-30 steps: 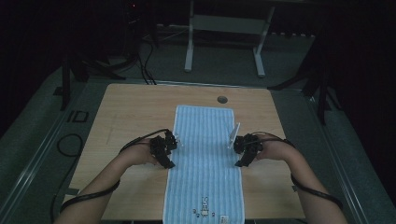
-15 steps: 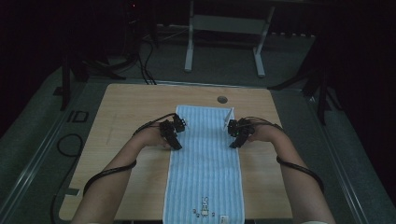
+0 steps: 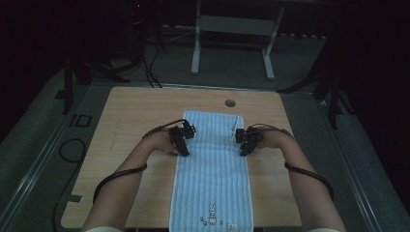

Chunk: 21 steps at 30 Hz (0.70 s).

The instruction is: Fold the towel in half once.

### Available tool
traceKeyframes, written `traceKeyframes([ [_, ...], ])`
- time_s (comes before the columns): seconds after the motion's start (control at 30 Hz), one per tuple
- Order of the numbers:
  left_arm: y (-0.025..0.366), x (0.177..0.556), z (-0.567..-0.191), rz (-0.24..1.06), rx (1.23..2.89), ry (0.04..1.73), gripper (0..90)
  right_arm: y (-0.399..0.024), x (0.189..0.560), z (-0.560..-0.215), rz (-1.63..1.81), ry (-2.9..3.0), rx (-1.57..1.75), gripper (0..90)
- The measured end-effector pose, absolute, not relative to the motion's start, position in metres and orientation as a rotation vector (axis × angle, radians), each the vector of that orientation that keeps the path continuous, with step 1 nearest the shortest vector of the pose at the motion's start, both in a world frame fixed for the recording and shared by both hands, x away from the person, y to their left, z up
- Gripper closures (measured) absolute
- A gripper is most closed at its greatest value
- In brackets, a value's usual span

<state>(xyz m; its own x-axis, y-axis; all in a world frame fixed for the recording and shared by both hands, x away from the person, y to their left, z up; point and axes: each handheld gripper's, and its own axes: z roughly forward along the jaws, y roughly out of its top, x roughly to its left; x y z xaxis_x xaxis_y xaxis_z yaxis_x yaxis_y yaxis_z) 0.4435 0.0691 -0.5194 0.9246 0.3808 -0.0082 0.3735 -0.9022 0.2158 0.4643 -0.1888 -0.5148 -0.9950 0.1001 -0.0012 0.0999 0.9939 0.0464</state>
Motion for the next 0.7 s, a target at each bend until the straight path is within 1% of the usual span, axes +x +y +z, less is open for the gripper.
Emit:
traceKeyframes([
  [0.03,0.069,0.444,-0.519,0.049,2.869,0.571,60.4,-0.188,0.464,-0.515,0.063,3.133,0.145,78.9],
  [0.1,0.07,0.445,-0.518,0.062,2.862,0.595,73.3,-0.187,0.465,-0.515,0.049,3.143,0.168,82.7],
  [0.13,0.07,0.446,-0.518,0.07,2.858,0.605,76.9,-0.187,0.466,-0.514,0.051,3.141,0.163,83.0],
  [0.2,0.071,0.449,-0.516,0.108,2.844,0.638,81.1,-0.189,0.469,-0.514,0.061,3.12,0.182,83.6],
  [0.3,0.073,0.45,-0.51,0.153,2.816,0.661,83.2,-0.191,0.472,-0.507,0.104,3.077,0.213,83.7],
  [0.43,0.076,0.444,-0.495,0.166,2.802,0.643,83.5,-0.194,0.47,-0.489,0.166,3.046,0.22,83.6],
  [0.47,0.077,0.442,-0.491,0.147,2.801,0.631,83.4,-0.194,0.468,-0.485,0.174,3.04,0.213,83.7],
  [0.53,0.08,0.435,-0.483,0.178,2.806,0.619,83.3,-0.194,0.462,-0.477,0.198,3.036,0.2,83.7],
  [0.67,0.084,0.419,-0.471,0.198,2.816,0.566,82.7,-0.196,0.446,-0.466,0.232,3.02,0.149,83.6],
  [0.7,0.084,0.411,-0.467,0.206,2.824,0.529,82.7,-0.196,0.442,-0.464,0.238,3.021,0.143,83.6],
])
